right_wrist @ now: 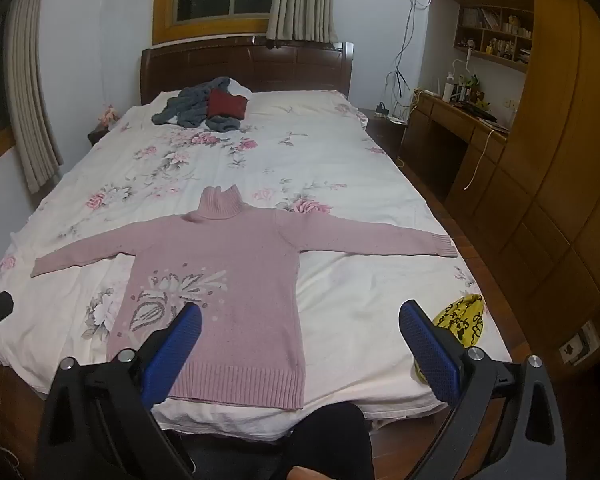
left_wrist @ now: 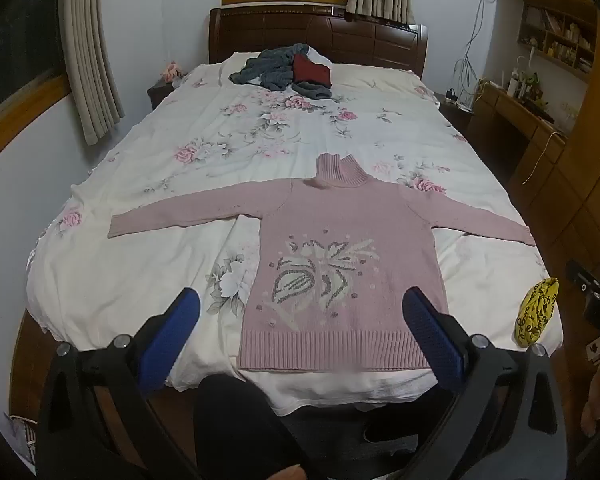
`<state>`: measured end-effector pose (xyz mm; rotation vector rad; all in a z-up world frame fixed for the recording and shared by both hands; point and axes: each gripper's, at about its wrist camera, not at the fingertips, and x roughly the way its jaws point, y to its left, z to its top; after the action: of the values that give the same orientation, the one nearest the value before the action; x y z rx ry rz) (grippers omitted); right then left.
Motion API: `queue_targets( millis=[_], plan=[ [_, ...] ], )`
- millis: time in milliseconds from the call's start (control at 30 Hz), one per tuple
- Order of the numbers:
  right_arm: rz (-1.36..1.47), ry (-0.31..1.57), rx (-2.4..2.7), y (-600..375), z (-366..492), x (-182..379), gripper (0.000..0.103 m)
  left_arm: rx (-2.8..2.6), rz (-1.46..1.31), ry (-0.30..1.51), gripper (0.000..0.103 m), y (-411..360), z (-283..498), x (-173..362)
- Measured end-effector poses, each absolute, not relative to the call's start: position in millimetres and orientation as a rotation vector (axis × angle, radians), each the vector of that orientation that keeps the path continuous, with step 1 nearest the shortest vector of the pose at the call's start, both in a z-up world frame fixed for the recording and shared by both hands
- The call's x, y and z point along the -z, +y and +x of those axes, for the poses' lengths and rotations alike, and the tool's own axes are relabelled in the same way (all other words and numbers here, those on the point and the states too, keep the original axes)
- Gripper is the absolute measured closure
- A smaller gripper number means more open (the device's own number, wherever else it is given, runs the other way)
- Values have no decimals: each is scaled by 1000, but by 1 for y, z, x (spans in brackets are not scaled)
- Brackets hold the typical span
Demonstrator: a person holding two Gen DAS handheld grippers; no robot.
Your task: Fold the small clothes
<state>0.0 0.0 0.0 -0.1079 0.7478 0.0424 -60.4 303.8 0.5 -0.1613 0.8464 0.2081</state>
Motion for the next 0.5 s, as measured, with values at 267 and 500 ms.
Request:
queue_targets(
  millis=[267,500],
  plan=[
    [-108,749,-39,0,0,0,4,-206,-162,852,3,303,-59,2],
    [-111,753,-39,-1,-1,1,4,-203,-167,852,3,306,-59,3]
  ],
)
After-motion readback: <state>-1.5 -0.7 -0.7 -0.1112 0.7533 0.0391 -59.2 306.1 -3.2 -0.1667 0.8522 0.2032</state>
